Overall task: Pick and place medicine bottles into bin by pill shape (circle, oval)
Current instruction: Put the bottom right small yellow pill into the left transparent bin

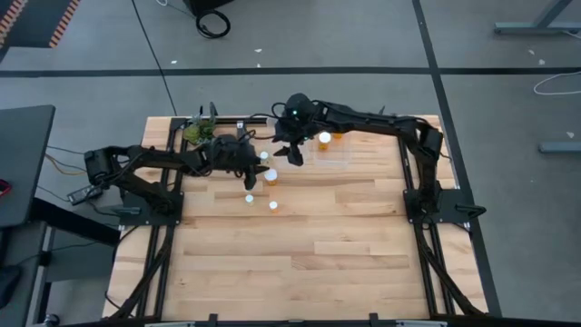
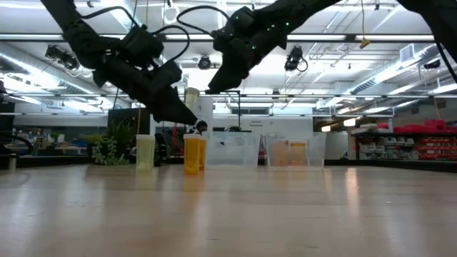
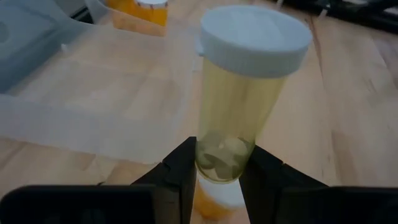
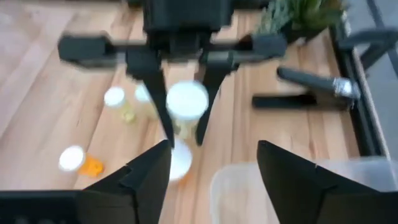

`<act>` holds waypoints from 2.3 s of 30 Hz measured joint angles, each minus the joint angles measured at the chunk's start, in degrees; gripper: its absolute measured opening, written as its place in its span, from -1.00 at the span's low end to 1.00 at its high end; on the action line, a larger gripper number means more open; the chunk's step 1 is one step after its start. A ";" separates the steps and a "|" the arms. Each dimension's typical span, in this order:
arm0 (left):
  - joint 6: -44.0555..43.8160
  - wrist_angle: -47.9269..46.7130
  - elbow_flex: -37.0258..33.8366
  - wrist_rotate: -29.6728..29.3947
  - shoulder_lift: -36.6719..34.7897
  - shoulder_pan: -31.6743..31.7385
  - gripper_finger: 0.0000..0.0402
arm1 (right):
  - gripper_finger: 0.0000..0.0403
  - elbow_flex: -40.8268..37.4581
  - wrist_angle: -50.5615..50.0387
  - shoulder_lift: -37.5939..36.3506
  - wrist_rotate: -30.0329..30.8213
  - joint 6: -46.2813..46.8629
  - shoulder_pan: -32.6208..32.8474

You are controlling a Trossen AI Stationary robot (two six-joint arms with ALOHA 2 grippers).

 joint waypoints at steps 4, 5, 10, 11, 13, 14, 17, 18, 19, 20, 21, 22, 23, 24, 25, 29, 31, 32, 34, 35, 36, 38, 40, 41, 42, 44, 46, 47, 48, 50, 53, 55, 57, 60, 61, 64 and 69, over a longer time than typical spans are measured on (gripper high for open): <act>2.08 -2.47 1.67 -0.02 -0.02 -1.69 -0.45 | 0.32 -0.04 -2.94 0.33 2.09 0.05 1.46; 2.12 -2.49 1.75 -0.02 -0.02 -2.07 -0.45 | 0.34 -0.04 -2.63 0.58 2.10 -0.04 1.80; 2.09 -3.25 2.12 0.00 -0.02 -3.60 -0.45 | 0.36 -0.04 -1.92 0.70 2.15 -0.95 2.80; 2.10 -3.41 2.12 0.00 -0.02 -3.81 -0.45 | 0.35 -0.04 -1.89 0.71 2.18 -1.18 2.90; 2.10 -3.55 2.12 -0.01 -0.02 -4.15 -0.45 | 0.35 -0.04 -1.19 0.72 2.21 -1.19 3.13; 2.08 -3.66 2.12 -0.02 -0.02 -4.33 -0.45 | 0.35 -0.04 -1.04 0.70 2.26 -1.13 3.23; 2.06 -4.09 2.12 0.01 -0.02 -4.50 -0.45 | 0.35 -0.04 -1.30 0.73 2.24 -0.70 3.42; 2.07 -4.48 2.12 -0.02 -0.02 -4.63 -0.45 | 0.35 -0.04 -1.30 0.73 2.23 -0.50 3.42; 2.08 -4.82 2.12 -0.02 -0.02 -4.63 -0.45 | 0.35 -0.04 -1.24 0.73 2.30 -0.48 3.42; 2.06 -5.02 2.12 -0.02 -0.02 -4.62 -0.45 | 0.35 -0.04 -1.24 0.73 2.49 -0.44 3.40; 2.04 -5.22 2.12 -0.02 -0.02 -4.62 -0.45 | 0.35 -0.04 -1.24 0.73 2.59 -0.35 3.47; 2.06 -5.37 2.12 -0.02 -0.02 -4.64 -0.45 | 0.34 -0.04 -1.17 0.73 2.61 -0.27 3.57; 2.04 -5.43 2.12 -0.02 -0.02 -4.64 -0.45 | 0.34 -0.04 -0.90 0.73 2.63 -0.18 3.72; 2.04 -5.37 2.12 -0.02 -0.02 -4.64 -0.45 | 0.34 -0.04 -0.65 0.73 2.61 -0.27 4.00; 2.08 -5.32 2.12 -0.02 -0.02 -4.64 -0.45 | 0.34 -0.04 -0.59 0.73 2.61 -0.64 4.32; 2.13 -5.29 2.12 -0.59 -0.02 -4.64 -0.45 | 0.34 -0.04 0.08 0.73 2.58 -2.03 5.34; 2.15 -5.29 2.12 -0.67 -0.02 -4.64 -0.45 | 0.34 -0.23 0.69 0.74 2.55 -2.07 5.38; 2.19 -5.27 2.12 -0.68 -0.02 -4.64 -0.45 | 0.34 -0.57 1.82 1.11 2.50 -2.07 5.36; 2.37 -5.23 2.12 -0.70 -0.02 -4.64 -0.45 | 0.34 -1.46 3.11 1.52 2.08 -1.82 5.16; 2.48 -5.20 2.12 -0.98 -0.02 -4.64 -0.45 | 0.34 -2.13 3.48 1.60 2.01 -1.83 5.06; 2.50 -5.19 2.12 -1.33 -0.02 -4.64 -0.45 | 0.34 -2.49 4.68 1.79 1.98 -1.81 5.06; 2.50 -4.96 2.12 -1.55 -0.02 -4.64 -0.45 | 0.34 -2.58 5.48 1.84 1.83 -1.62 5.14; 2.54 -4.53 2.12 -1.55 -0.02 -4.64 -0.45 | 0.34 -2.58 5.83 1.84 1.61 -1.54 5.19; 2.54 -4.48 2.12 -1.55 -0.02 -4.64 -0.45 | 0.34 -2.58 5.86 1.84 1.61 -1.58 5.19; 2.55 -4.39 2.12 -1.55 -0.02 -4.64 -0.45 | 0.34 -2.58 6.04 1.84 1.56 -1.62 5.19; 2.90 -3.97 2.12 -1.55 -0.02 -4.64 -0.45 | 0.34 -2.58 7.37 1.84 0.66 -1.45 5.15; 2.96 -3.28 2.10 -1.55 -0.02 -4.64 -0.45 | 0.34 -2.58 8.43 1.84 0.10 -1.15 5.10; 2.99 -2.95 2.10 -1.55 -0.02 -4.64 -0.45 | 0.34 -2.58 8.69 1.84 0.05 -1.18 5.12; 3.01 -2.67 2.10 -1.55 -0.02 -4.64 -0.45 | 0.34 -2.58 8.72 1.84 -0.09 -1.20 5.14; 3.20 -2.33 2.10 -1.55 -0.02 -4.64 -0.45 | 0.34 -2.59 8.69 1.84 -0.13 -1.20 5.17; 3.74 -1.20 2.10 -1.57 -0.02 -4.64 -0.45 | 0.34 -2.59 8.82 1.84 -0.12 -1.12 5.14; 3.75 -0.66 2.10 -1.57 -0.02 -4.64 -0.45 | 0.32 -2.58 9.21 1.84 -0.12 -0.80 5.14; 3.76 0.06 2.10 -1.57 -0.02 -4.64 -0.45 | 0.27 -2.58 9.36 1.84 -0.12 -0.78 5.14; 3.74 -0.02 2.10 -1.57 -0.02 -4.64 -0.45 | 0.18 -2.58 9.42 1.84 -0.10 -0.78 5.14; 3.74 0.00 2.10 -1.57 -0.02 -4.64 -0.45 | 0.16 -2.58 9.42 1.84 -0.10 -0.78 5.13; 3.77 0.03 2.10 -1.57 -0.02 -4.64 -0.45 | 0.09 -2.58 9.44 1.84 -0.10 -0.81 5.14; 3.76 0.03 2.10 -1.57 -0.02 -4.64 -0.45 | 0.00 -2.58 9.44 1.82 -0.10 -0.81 5.14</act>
